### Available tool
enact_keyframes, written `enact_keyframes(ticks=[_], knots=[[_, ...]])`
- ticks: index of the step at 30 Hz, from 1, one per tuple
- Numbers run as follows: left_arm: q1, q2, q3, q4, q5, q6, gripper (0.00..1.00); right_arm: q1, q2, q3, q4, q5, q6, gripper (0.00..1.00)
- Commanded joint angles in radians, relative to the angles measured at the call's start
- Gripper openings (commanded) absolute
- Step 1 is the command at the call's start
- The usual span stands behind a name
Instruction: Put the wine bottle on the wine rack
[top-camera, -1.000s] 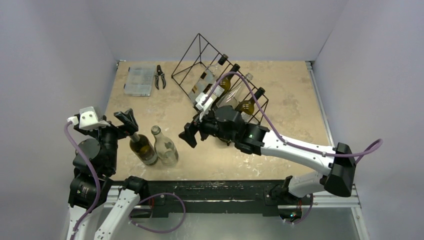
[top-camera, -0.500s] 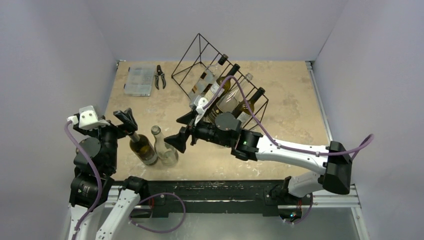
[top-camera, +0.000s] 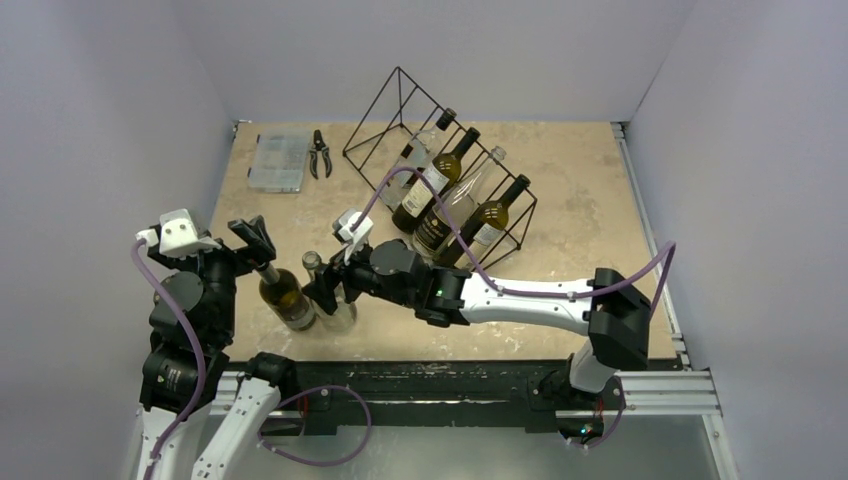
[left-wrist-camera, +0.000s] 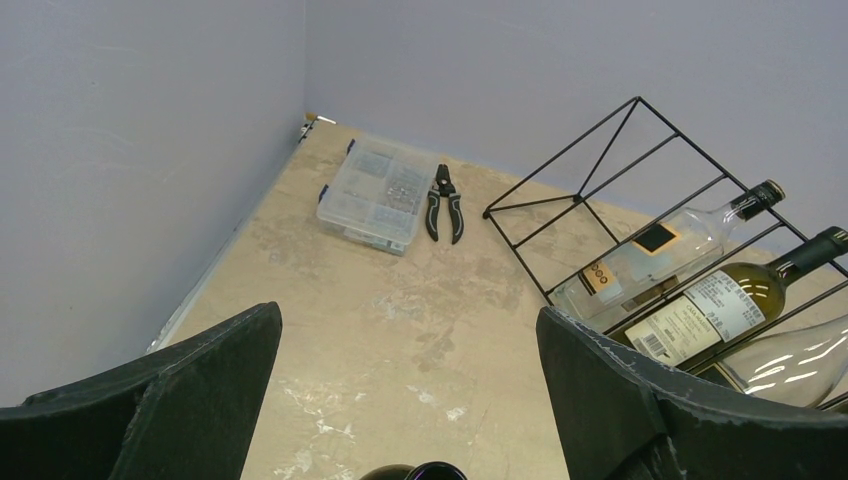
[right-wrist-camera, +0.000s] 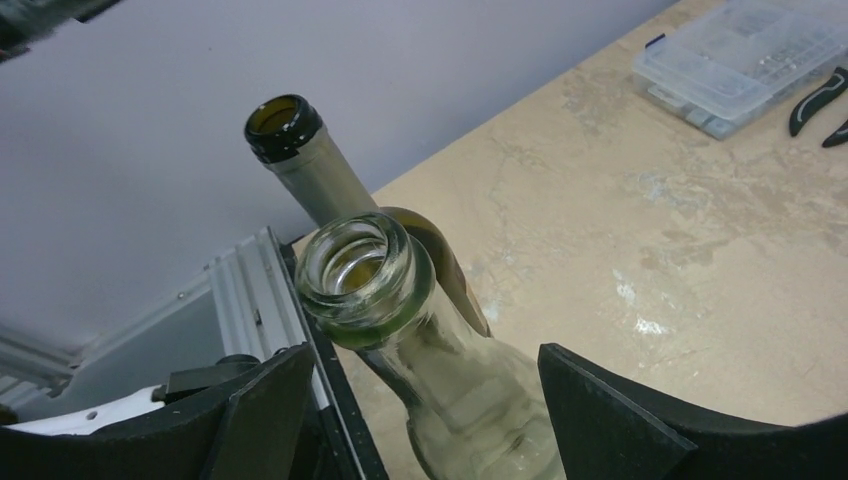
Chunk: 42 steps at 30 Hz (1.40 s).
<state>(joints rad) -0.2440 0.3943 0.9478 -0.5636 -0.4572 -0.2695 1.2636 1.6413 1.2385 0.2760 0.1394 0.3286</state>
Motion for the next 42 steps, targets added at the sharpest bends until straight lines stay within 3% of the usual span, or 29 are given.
enact_keyframes(ticks=[1,21,34,42], knots=[[0.006,-0.005,0.018,0.015,0.000,-0.006,1.00,0.012,0.032,0.078,-0.027,0.081,0.012,0.85],[0.006,-0.021,0.022,0.012,0.019,-0.013,1.00,0.106,0.171,0.147,0.017,0.299,-0.107,0.64],[0.006,-0.005,0.025,0.009,0.022,-0.012,1.00,0.106,0.215,0.169,0.049,0.359,-0.148,0.64],[0.006,-0.012,0.021,0.011,0.014,-0.010,1.00,0.106,0.215,0.164,0.063,0.378,-0.155,0.37]])
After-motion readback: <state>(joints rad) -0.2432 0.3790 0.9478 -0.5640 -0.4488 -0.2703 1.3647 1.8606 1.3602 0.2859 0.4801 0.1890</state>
